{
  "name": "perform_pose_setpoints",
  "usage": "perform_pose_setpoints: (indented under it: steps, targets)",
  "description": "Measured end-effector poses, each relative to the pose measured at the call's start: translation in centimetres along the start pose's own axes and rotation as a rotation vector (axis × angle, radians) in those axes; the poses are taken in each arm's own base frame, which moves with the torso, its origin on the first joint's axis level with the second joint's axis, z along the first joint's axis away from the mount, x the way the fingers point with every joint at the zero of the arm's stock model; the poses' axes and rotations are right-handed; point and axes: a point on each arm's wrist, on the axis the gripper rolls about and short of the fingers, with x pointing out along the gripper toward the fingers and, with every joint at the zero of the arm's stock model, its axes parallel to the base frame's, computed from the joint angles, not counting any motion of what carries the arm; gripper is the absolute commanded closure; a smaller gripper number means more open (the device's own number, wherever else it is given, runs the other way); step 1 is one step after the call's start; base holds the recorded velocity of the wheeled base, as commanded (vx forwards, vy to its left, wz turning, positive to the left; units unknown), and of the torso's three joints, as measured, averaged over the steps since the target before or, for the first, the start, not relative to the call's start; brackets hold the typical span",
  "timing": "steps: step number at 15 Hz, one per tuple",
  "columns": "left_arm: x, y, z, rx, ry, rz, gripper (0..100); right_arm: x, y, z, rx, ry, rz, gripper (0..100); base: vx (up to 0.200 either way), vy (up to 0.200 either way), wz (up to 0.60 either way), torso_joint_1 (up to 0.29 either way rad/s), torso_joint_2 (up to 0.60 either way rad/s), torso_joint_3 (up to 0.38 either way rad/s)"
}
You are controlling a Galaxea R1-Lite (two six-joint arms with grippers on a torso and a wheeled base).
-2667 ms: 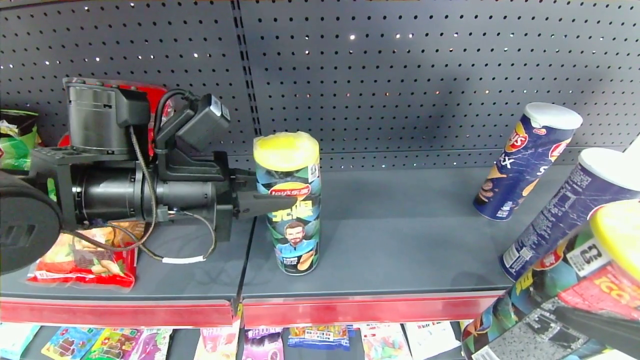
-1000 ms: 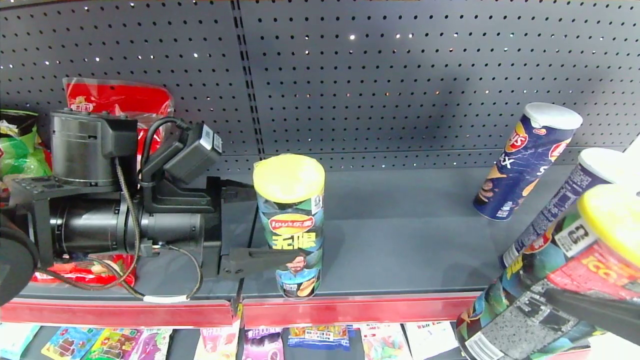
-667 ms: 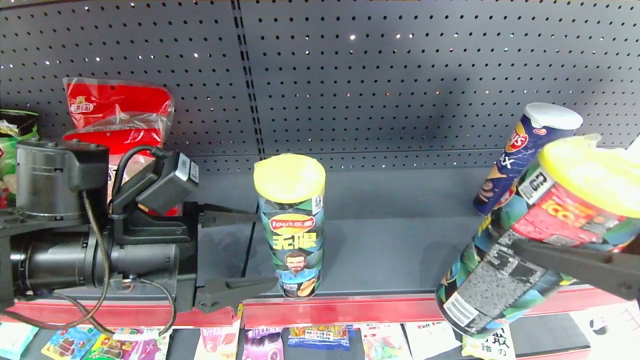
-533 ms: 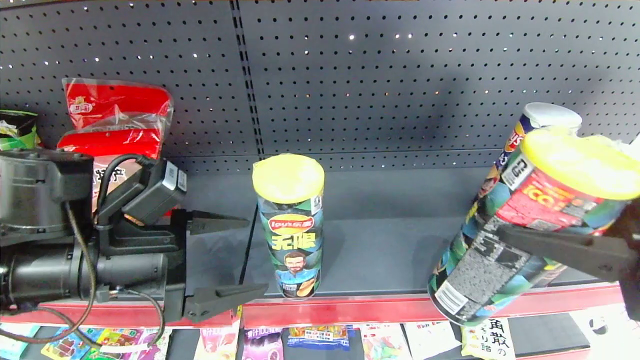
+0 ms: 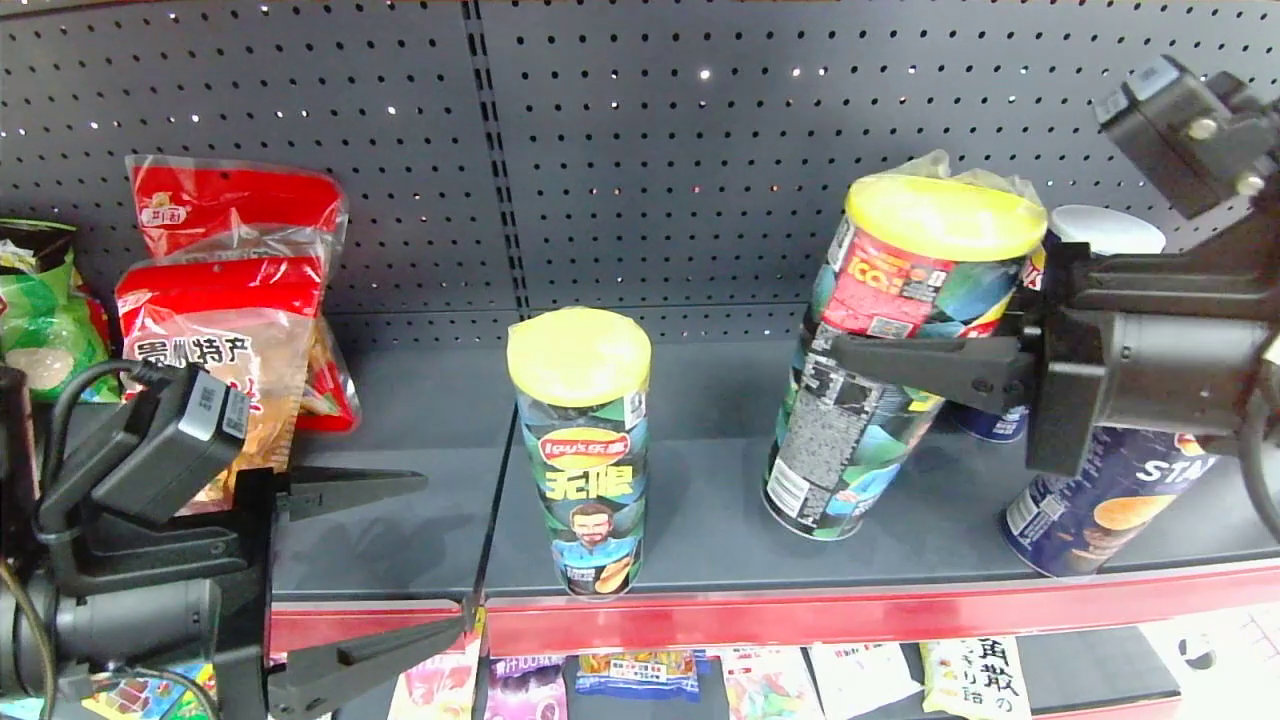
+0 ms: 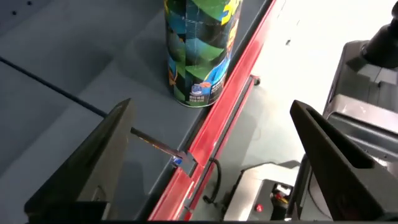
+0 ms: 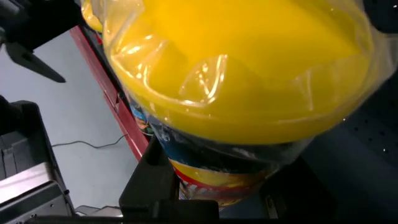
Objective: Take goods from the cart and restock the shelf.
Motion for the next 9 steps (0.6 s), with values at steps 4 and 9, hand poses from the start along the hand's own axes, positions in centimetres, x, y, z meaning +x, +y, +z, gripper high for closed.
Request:
perform_pose_setpoints:
  steps: [4,9]
  targets:
    - [-0.9,-0.5,0.4,0.018,-0.026,0.027,0,2.7,-0.5,0.6,-0.024,0.005,0.005,100,0.000,0.000,0.00,0.000,0.00,0.000]
    - [-1.7,-1.2,0.4,0.035,-0.045,0.047,0,5.8,-1.7,1.3,-0.046,0.006,-0.001,100,0.000,0.000,0.00,0.000,0.00,0.000]
